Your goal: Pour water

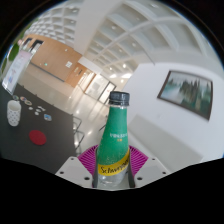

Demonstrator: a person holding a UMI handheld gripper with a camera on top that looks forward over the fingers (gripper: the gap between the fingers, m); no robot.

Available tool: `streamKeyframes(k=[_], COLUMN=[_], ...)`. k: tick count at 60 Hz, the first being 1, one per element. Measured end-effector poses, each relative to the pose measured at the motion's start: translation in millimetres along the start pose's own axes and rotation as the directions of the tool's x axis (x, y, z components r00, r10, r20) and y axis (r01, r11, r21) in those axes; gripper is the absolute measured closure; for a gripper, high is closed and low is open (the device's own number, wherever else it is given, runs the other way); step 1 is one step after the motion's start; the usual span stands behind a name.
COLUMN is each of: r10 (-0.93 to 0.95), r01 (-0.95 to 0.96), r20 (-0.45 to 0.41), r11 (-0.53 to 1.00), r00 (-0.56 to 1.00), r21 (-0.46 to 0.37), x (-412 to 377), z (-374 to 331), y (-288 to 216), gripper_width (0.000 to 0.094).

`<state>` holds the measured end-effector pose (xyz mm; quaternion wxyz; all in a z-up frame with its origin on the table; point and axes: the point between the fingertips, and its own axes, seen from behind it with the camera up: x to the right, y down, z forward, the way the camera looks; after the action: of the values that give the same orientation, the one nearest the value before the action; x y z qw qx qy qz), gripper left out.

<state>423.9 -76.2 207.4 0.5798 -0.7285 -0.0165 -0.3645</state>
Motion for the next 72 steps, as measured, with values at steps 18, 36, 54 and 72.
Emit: streamKeyframes(k=[18,36,54,72], r10=[-0.595,-0.775,-0.785,-0.493], r01=[0.717,0.962,0.917,0.52], r20=[-0.424,-0.631,-0.612,-0.238], r11=[0.655,-0.168,-0.309,0.58], r00=[0.683,0.007,-0.097,0.837], r21=[0.237,0.216,0.251,0.627], x=[-47,-255,-293,-170], z=[23,19,29,-15], y=[-245,-278,-224,-347], gripper_width=[0.0515,0.0513,0.0517,0.0516])
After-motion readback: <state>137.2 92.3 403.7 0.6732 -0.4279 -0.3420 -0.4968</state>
